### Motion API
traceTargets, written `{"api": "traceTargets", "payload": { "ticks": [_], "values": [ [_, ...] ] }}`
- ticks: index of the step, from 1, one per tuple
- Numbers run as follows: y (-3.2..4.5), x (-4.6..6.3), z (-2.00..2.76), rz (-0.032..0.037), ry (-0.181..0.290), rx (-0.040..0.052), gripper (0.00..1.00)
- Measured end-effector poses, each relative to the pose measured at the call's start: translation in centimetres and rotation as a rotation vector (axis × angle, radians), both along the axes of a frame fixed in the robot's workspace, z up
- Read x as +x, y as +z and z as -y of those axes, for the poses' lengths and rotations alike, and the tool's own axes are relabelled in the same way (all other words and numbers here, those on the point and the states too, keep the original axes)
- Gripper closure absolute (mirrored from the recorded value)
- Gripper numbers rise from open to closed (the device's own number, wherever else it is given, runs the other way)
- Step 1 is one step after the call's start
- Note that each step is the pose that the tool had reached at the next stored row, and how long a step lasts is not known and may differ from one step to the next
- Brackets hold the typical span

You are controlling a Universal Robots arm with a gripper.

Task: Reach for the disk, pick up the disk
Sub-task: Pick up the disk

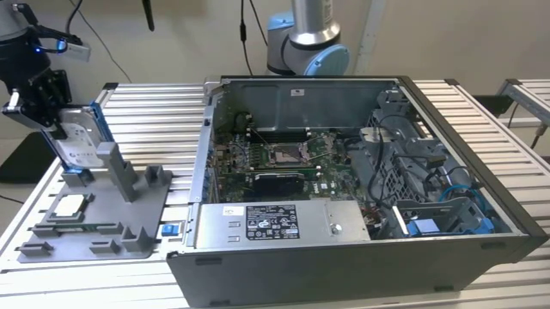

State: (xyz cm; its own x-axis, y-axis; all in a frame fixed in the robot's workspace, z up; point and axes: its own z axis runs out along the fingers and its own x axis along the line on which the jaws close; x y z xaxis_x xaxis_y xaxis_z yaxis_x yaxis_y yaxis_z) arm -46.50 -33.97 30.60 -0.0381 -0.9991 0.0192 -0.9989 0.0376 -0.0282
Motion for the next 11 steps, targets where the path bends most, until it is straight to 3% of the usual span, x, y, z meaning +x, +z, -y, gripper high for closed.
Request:
{"api": "traceTargets", "payload": {
  "ticks": [11],
  "values": [
    [2.19, 0.0, 0.0, 0.0001, 0.0, 0.0001, 1.0]
  ]
}}
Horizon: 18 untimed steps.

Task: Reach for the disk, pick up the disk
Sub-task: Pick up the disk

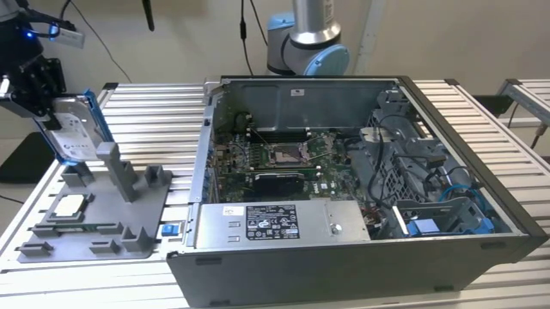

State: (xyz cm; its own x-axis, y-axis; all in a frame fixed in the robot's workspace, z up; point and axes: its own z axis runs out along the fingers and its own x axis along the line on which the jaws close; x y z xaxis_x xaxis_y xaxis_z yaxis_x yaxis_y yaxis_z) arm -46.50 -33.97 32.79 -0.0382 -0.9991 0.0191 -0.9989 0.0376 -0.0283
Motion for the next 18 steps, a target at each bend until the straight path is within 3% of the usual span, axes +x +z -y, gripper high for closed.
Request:
{"api": "traceTargets", "payload": {
  "ticks": [18],
  "values": [
    [3.11, 0.0, -0.01, 0.0, 0.0, 0.0, 1.0]
  ]
}}
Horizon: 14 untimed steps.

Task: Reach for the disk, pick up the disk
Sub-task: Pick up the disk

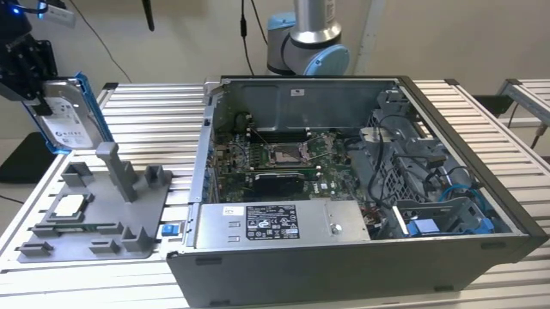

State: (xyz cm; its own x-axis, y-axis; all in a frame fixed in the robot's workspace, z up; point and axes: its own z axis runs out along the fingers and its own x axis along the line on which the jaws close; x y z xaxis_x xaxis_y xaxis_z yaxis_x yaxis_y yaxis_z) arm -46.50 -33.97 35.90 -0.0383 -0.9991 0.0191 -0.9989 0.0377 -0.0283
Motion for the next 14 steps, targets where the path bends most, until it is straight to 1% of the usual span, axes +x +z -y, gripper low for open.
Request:
{"api": "traceTargets", "payload": {
  "ticks": [14],
  "values": [
    [2.01, 0.0, 0.0, -0.0001, 0.0, 0.0, 1.0]
  ]
}}
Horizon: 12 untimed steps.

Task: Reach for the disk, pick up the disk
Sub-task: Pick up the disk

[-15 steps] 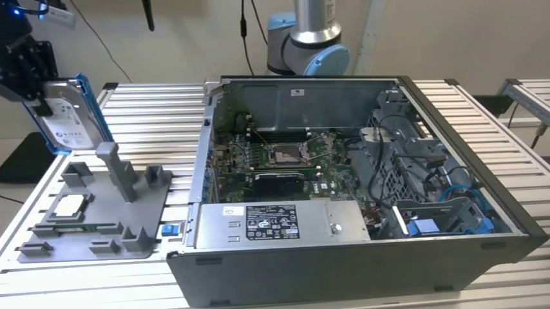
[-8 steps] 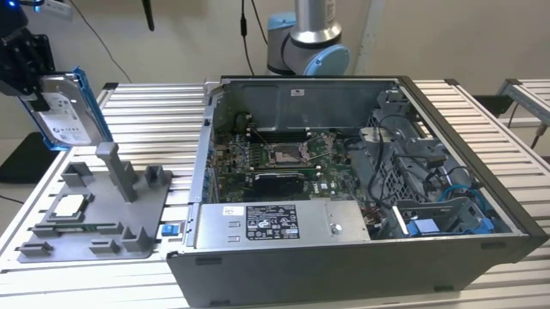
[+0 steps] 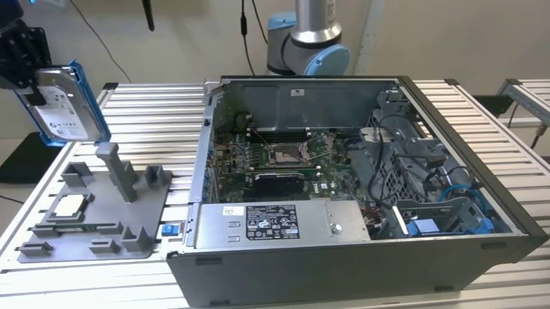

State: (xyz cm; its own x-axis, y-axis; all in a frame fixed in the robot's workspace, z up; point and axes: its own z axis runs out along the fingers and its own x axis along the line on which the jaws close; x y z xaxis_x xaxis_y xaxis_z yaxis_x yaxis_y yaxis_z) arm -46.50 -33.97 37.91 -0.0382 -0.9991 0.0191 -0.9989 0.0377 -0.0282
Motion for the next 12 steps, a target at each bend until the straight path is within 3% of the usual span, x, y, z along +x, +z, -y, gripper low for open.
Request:
{"api": "traceTargets", "payload": {
  "ticks": [12],
  "values": [
    [1.57, 0.0, 0.0, 0.0001, 0.0, 0.0001, 1.0]
  ]
}}
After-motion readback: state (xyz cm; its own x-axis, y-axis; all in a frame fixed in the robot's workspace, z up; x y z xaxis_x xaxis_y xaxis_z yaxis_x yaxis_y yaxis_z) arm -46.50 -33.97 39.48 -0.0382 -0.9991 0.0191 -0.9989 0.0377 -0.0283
